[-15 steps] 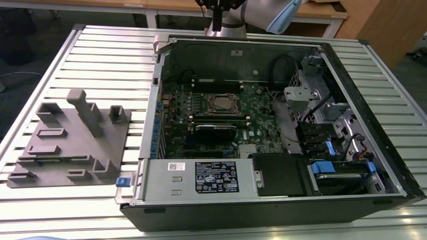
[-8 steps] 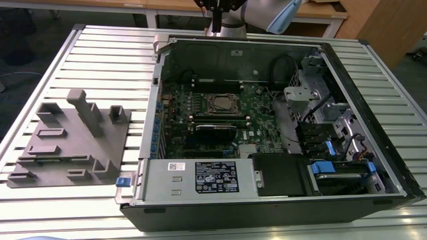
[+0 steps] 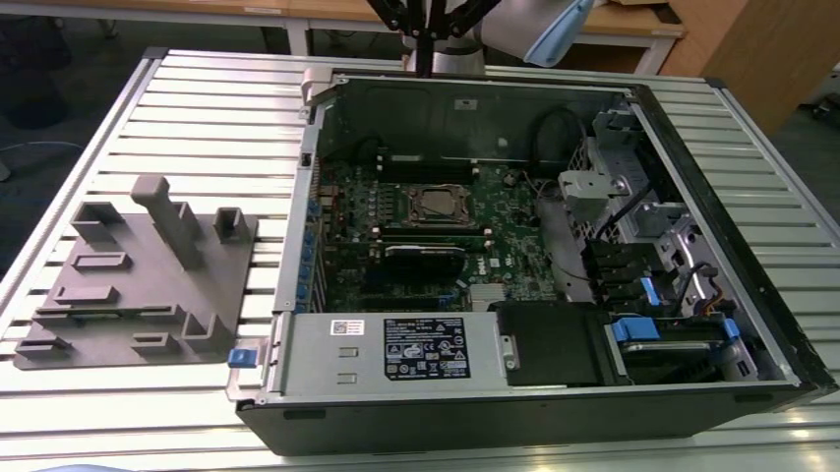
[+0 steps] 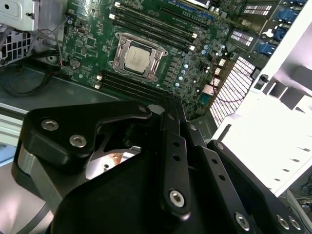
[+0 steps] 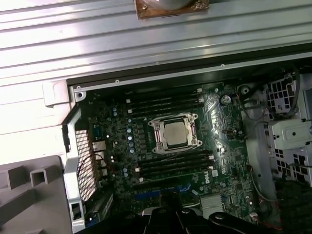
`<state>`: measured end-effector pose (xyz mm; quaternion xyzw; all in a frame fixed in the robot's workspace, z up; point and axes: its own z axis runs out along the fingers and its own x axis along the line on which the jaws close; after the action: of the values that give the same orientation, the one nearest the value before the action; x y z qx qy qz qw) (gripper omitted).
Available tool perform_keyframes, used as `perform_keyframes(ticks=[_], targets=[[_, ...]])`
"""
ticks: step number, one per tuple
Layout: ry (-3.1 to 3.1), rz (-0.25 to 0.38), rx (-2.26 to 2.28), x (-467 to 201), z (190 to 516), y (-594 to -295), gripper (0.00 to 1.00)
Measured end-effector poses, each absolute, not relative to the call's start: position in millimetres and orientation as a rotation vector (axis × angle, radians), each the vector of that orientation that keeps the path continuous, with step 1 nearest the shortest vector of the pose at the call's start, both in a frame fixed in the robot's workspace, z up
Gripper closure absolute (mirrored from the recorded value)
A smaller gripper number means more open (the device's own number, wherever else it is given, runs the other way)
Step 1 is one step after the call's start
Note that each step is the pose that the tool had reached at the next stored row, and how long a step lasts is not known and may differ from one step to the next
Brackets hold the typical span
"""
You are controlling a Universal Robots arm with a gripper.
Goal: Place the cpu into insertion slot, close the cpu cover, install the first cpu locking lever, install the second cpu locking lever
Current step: 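Install the second cpu locking lever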
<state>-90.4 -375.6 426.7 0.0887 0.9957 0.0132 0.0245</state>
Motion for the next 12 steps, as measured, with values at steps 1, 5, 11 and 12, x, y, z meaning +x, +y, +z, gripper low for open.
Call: perform_keyframes(ticks=[1, 5, 11, 12], targets=[[3.081, 0.041, 0.275, -90.4, 424.8, -375.6, 0.89], [3.086, 0.04, 0.275, -90.4, 417.6, -375.6, 0.89], [3.095, 0.039, 0.276, -90.4, 406.6, -375.6, 0.89], [3.096, 0.039, 0.276, -90.4, 404.8, -375.6, 0.89]])
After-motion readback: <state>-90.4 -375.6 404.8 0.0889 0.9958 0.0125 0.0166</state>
